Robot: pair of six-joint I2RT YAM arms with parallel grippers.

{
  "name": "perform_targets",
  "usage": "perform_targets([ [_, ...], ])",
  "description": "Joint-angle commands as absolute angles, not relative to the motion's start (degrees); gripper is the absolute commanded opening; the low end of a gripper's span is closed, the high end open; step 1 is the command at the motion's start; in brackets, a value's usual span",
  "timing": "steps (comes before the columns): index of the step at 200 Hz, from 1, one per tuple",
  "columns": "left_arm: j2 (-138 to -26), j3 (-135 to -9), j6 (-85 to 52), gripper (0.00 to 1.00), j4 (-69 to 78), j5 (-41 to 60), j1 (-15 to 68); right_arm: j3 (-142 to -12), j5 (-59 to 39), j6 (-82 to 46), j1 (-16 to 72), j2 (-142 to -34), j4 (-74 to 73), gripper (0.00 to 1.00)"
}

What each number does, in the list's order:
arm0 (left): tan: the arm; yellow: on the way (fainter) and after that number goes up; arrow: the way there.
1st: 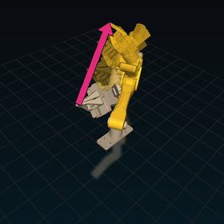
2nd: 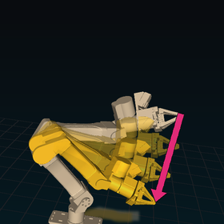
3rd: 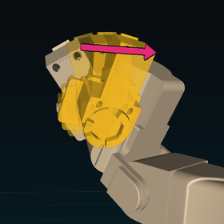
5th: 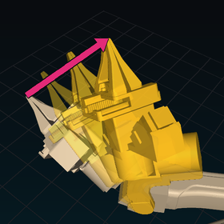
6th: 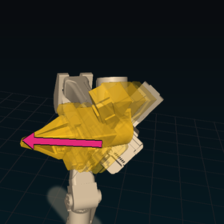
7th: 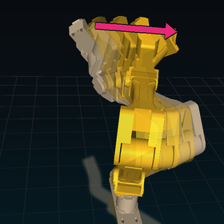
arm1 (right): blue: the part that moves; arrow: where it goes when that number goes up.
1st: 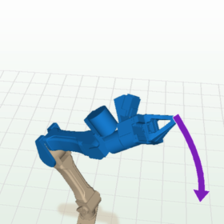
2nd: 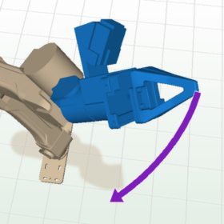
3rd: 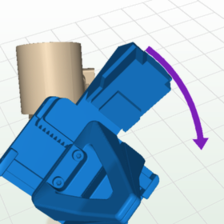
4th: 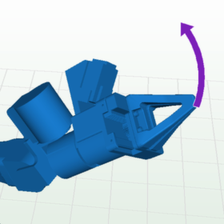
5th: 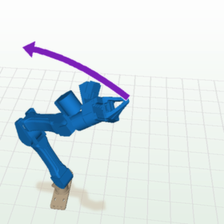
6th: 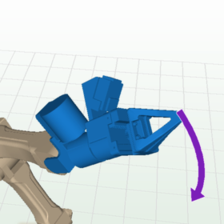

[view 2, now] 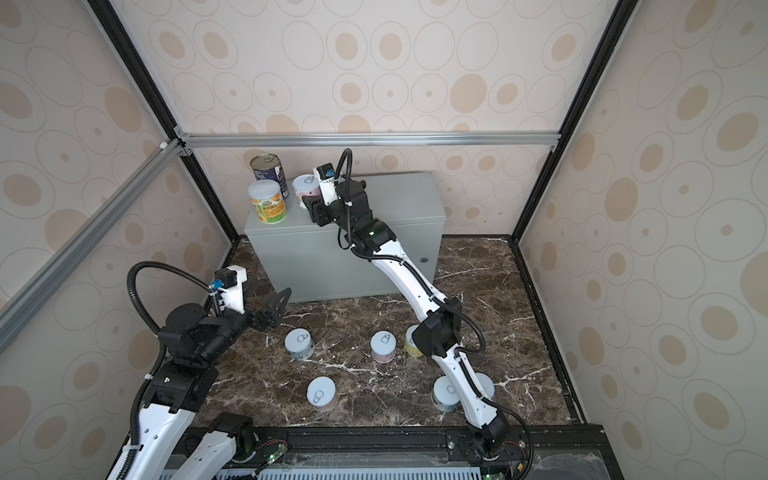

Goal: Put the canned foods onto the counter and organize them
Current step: 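Open the right gripper and release the pink-labelled can beside the peach can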

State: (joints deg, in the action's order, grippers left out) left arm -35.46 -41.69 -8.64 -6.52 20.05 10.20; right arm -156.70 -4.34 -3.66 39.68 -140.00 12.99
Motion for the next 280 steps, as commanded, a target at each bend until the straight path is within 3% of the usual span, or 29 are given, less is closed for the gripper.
perform_targets([
  [1,-35.7,-41.9,-7.5,0.98,-6.1,20.3,10.3,-158.0,-5.0,-4.8,39.7,-143.4,14.2,0.64],
  [141,-37.3,-42.0,-8.7,0.98,-4.5,21.1,10.4,-158.8,-5.3,-7.2,39.1,-145.0,13.9,0.51],
  [240,-37.0,-42.4,-9.6,0.98,-4.1,21.7,10.4,-158.6,-5.3,-6.6,39.0,-142.5,14.9,0.37],
  [280,-36.5,-42.4,-10.8,0.98,-3.9,22.3,10.4,-156.0,-6.5,-5.1,39.1,-138.5,15.3,0.38],
])
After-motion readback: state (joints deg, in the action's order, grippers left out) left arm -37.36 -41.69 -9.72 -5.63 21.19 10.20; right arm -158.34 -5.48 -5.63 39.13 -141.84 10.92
